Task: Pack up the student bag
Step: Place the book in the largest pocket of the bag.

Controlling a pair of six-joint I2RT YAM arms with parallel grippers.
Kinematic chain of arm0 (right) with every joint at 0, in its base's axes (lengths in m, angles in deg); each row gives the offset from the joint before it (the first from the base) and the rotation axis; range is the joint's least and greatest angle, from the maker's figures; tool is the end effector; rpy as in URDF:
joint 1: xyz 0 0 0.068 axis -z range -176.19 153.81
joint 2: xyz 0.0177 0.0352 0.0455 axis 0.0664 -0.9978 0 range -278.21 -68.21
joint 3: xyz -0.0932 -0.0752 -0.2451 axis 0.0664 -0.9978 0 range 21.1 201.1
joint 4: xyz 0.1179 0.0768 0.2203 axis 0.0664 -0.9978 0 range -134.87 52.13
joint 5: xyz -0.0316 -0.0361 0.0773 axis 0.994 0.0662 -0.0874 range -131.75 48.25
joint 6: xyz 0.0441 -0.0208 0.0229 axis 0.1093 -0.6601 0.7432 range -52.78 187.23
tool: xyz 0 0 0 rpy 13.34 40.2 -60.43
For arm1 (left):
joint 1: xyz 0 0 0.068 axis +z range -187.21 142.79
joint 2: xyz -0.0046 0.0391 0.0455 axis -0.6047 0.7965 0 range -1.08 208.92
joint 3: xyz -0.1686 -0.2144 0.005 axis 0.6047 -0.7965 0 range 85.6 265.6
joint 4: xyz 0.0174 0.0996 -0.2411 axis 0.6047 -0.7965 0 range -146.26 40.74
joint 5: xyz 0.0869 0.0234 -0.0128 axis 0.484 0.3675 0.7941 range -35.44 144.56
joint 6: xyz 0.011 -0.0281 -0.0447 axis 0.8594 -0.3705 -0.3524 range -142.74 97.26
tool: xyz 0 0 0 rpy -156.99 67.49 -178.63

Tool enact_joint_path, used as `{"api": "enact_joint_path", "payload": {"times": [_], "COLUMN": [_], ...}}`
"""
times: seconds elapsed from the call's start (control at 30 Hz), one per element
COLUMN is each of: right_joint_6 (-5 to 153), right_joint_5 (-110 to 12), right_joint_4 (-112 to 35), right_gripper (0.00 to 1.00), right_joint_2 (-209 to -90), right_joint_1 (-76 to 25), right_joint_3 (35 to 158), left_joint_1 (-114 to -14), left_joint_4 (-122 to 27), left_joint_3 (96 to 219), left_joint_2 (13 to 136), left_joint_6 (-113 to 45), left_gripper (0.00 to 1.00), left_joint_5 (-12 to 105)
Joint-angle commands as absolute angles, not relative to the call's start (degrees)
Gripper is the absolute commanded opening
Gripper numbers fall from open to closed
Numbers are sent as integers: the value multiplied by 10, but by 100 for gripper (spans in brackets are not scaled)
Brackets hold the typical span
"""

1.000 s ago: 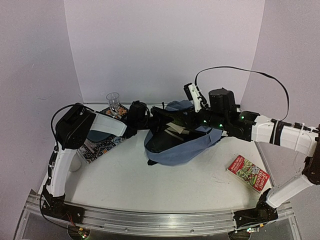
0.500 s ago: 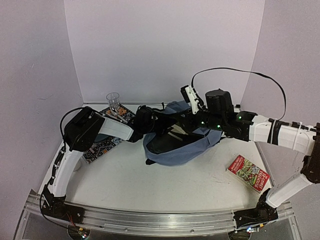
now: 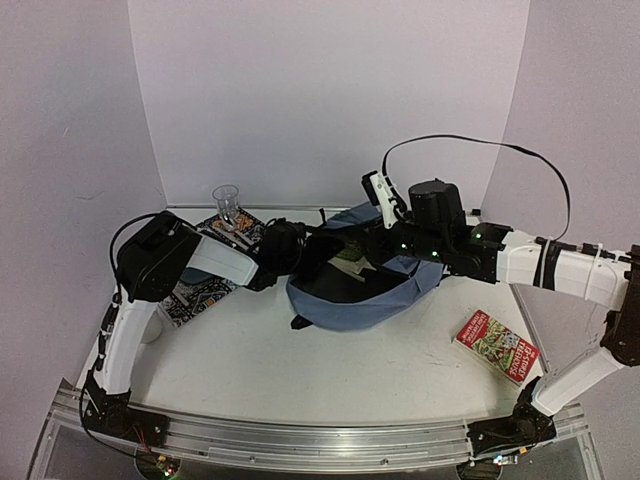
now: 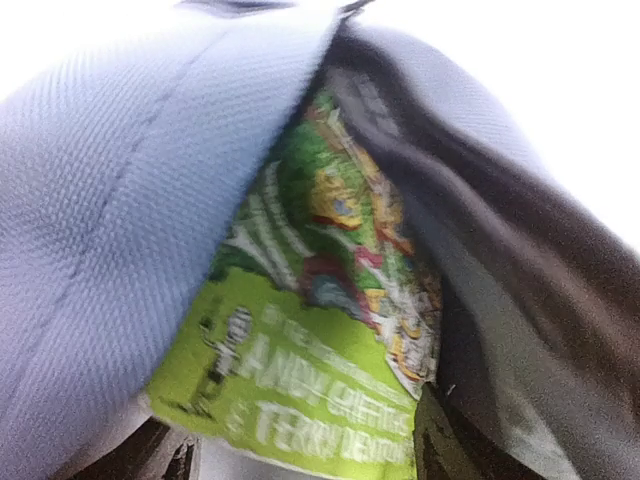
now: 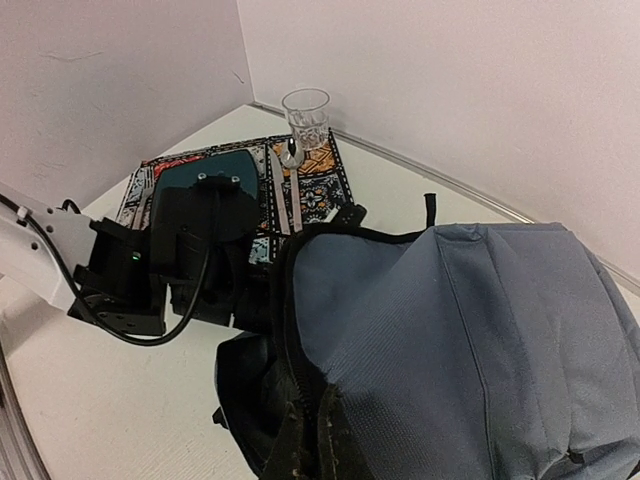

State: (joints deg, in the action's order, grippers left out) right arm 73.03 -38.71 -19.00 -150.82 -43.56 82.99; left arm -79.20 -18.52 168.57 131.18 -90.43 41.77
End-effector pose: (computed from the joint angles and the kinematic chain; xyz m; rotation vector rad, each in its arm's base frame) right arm 0.2357 0.2532 0.3413 -0.5438 1.5524 0.6736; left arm 0.3707 -0.3443 0.1277 -0.3142 2.1697 -1.4258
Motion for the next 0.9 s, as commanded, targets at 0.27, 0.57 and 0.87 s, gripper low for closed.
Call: {"api": "enact_joint_path", "payload": {"times": [0.27, 0.57, 0.87], "right_joint_6": [730, 729, 738], "right_joint_5": [-376, -366, -340], "right_joint_4": [-162, -163, -171], "right_gripper": [0, 0, 2], "right_joint_2": [-1496, -1516, -1510], "right_joint_1": [-443, -443, -443], "right_joint_3": [848, 855, 844], "left_joint_1": [-789, -792, -791], "left_joint_4": [-220, -225, -252], "left_joint_3": [1681, 1791, 1666], "left_joint_2": [1247, 1317, 1236], "left_joint_6": [-856, -851, -780], "left_gripper": [48, 41, 73], "left_joint_5": [424, 376, 421]}}
